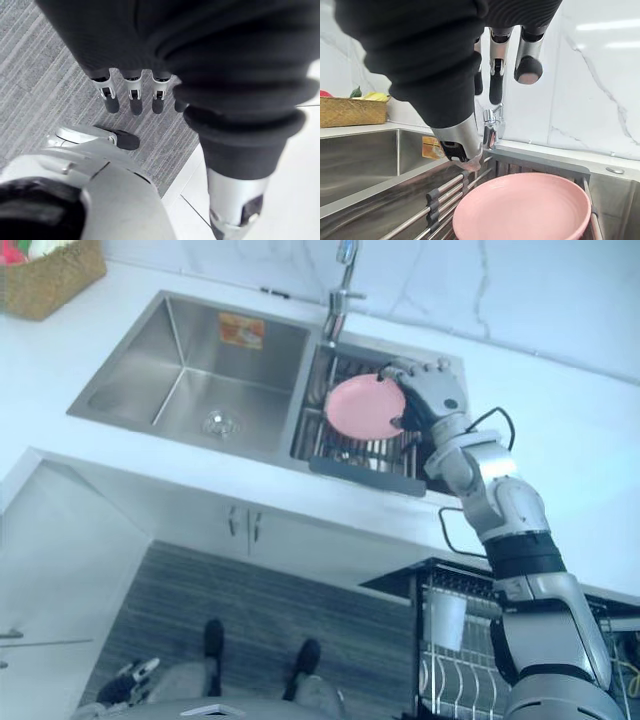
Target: Walk over to the sink, pick up the cup, carry it to the dishwasher, place the cup inside the dishwasher, then close the dishwasher door
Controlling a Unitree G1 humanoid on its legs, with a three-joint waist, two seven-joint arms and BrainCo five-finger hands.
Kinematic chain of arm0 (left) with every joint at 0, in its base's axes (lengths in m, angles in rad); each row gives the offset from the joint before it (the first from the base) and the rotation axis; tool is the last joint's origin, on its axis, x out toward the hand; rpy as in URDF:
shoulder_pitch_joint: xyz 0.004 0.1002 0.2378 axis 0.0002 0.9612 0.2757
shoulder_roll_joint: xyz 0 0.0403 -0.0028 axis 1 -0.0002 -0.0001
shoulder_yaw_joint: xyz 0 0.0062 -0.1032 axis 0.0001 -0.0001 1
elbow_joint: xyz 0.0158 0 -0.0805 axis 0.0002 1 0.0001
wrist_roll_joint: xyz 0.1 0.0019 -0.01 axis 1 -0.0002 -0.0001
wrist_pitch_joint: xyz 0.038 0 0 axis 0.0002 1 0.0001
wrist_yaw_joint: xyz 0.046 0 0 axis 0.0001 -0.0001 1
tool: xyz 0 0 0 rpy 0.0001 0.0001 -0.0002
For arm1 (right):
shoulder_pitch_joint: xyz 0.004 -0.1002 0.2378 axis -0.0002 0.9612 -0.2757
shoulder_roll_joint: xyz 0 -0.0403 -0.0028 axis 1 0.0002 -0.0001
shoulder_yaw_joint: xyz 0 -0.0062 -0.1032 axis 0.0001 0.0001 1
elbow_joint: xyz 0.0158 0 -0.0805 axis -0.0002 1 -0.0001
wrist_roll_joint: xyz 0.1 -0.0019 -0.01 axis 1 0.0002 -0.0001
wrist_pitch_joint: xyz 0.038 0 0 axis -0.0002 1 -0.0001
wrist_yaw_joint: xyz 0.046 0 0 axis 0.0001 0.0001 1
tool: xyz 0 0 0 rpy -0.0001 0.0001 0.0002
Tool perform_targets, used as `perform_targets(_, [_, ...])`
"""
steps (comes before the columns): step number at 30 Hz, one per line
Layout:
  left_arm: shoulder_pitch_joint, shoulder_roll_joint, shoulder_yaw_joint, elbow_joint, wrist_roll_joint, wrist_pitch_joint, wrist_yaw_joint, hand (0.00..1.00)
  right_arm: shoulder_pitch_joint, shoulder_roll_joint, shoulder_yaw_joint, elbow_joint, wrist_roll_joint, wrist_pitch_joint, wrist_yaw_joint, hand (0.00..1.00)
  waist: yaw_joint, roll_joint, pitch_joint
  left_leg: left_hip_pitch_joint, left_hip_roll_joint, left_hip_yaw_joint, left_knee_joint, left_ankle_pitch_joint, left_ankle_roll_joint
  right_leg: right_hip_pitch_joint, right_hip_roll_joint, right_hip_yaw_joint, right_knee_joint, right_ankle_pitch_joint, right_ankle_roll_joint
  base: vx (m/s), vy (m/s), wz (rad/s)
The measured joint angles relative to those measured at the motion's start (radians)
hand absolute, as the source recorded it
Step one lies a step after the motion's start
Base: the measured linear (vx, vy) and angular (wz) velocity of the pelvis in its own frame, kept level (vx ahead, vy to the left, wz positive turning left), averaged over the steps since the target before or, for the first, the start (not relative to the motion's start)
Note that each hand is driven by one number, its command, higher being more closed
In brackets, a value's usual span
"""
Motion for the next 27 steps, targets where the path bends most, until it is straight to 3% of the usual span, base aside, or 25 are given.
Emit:
perform_targets(8, [0.029, -0.003, 0.001, 0.000, 0.033, 0.001, 0.006, 0.00, 0.038, 0.019, 0.000, 0.004, -0.053, -0.001, 0.088, 0.00, -0.017, -0.003, -0.019, 0.031, -0.002, -0.003, 0.000, -0.006, 0.000, 0.033, -0.002, -0.003, 0.000, -0.004, 0.006, 0.01, 0.003, 0.00])
perform_targets(18, [0.033, -0.004, 0.000, 0.020, 0.047, 0.001, 0.019, 0.00, 0.067, 0.019, 0.007, 0.099, -0.144, 0.013, 0.075, 0.00, -0.015, -0.003, -0.040, 0.036, -0.004, -0.021, 0.000, -0.006, 0.001, 0.046, -0.002, -0.016, 0.000, -0.002, 0.006, 0.02, 0.006, 0.04])
perform_targets(27, [0.034, -0.001, 0.000, 0.016, 0.043, -0.001, 0.023, 0.00, 0.063, 0.021, 0.030, 0.203, -0.156, 0.072, 0.056, 0.00, 0.005, -0.003, -0.038, -0.016, -0.005, -0.023, 0.000, 0.002, 0.004, -0.007, -0.003, -0.012, 0.000, 0.003, -0.001, 0.00, 0.002, 0.00])
